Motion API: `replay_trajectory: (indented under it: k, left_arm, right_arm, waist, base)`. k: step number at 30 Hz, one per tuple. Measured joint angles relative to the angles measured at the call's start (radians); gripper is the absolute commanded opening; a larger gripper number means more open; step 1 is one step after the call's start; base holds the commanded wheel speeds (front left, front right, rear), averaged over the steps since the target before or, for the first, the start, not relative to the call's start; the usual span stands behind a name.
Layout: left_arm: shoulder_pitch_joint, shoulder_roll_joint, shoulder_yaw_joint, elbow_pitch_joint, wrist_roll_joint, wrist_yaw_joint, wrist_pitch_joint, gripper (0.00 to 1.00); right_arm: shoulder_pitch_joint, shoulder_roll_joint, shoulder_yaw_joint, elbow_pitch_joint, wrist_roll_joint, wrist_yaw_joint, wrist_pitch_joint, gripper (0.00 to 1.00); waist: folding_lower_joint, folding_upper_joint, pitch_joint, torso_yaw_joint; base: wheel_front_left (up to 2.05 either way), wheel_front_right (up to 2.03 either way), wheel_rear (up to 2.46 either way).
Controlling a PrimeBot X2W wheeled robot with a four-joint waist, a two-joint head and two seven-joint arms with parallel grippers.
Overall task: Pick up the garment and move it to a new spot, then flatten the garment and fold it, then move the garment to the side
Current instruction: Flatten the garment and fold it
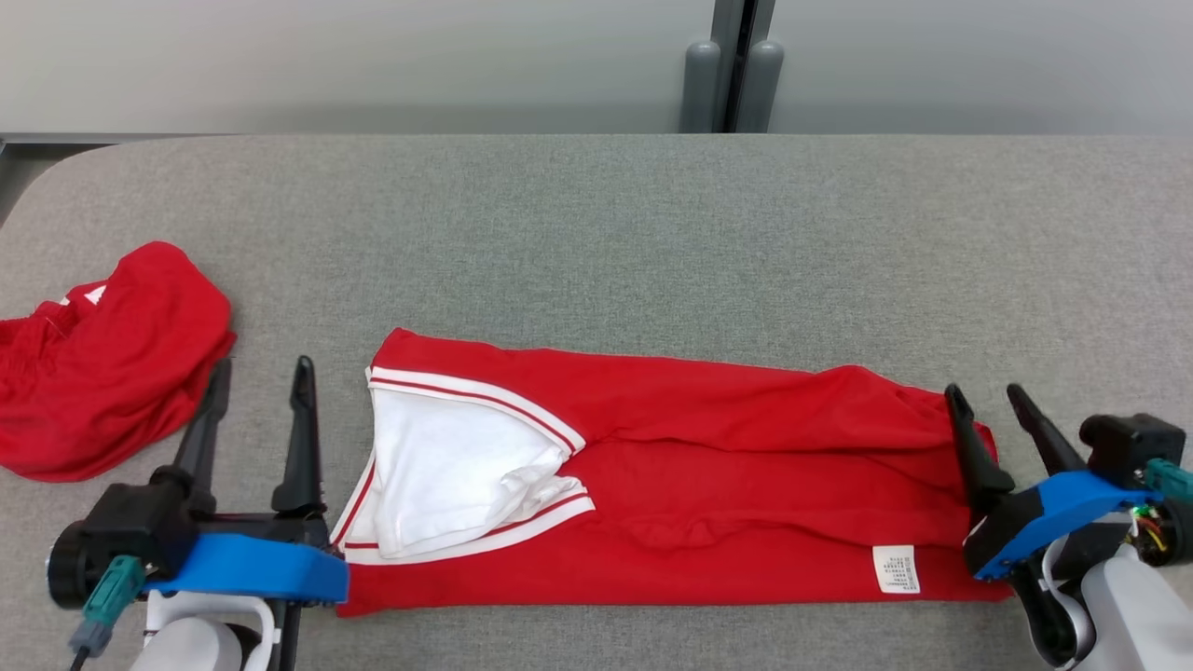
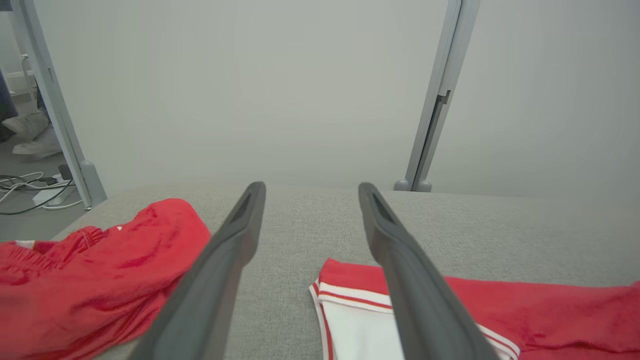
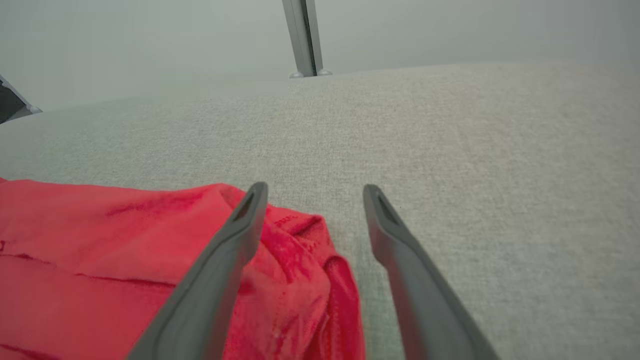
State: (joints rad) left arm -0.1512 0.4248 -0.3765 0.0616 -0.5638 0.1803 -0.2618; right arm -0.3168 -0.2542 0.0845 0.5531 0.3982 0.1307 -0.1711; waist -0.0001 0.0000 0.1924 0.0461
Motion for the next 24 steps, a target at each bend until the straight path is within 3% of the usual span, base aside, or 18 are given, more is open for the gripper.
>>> replay_trajectory:
  k: [10, 16, 17, 18, 19, 24]
  left_arm:
    - [0.094, -0.152, 0.262, 0.004, 0.192, -0.060, 0.000, 1.00]
    - [0.116, -0.216, 0.360, 0.021, 0.290, -0.113, 0.000, 1.00]
    - [0.119, -0.222, 0.370, 0.026, 0.303, -0.122, 0.000, 1.00]
    - [0.120, -0.233, 0.383, 0.029, 0.314, -0.131, 0.000, 1.00]
    - [0.121, -0.244, 0.396, 0.032, 0.323, -0.141, 0.000, 1.00]
    - [0.124, -0.278, 0.439, 0.048, 0.368, -0.182, 0.000, 1.00]
  right_arm:
    - [0.040, 0.049, -0.038, 0.072, -0.027, 0.000, 0.046, 1.00]
    - [0.057, 0.077, -0.021, 0.084, -0.026, 0.000, 0.056, 1.00]
    - [0.060, 0.079, -0.016, 0.083, -0.026, 0.000, 0.056, 0.90]
    - [0.060, 0.082, -0.012, 0.081, -0.025, 0.000, 0.055, 0.90]
    - [0.060, 0.086, -0.009, 0.078, -0.021, 0.000, 0.050, 0.00]
    - [0.060, 0.086, -0.001, 0.072, -0.009, 0.000, 0.038, 0.00]
  waist:
    - [0.0000, 0.0000, 0.014, -0.003]
    - [0.0000, 0.0000, 0.014, -0.010]
    - [0.0001, 0.0000, 0.013, -0.012]
    - [0.0000, 0.0000, 0.013, -0.013]
    - [0.0000, 0.0000, 0.012, -0.015]
    - [0.0001, 0.0000, 0.006, -0.024]
  base:
    - [0.00, 0.00, 0.00]
    - [0.00, 0.00, 0.00]
    - [0.00, 0.00, 0.00]
    - [0.00, 0.00, 0.00]
    - [0.00, 0.00, 0.00]
    - [0.00, 0.00, 0.00]
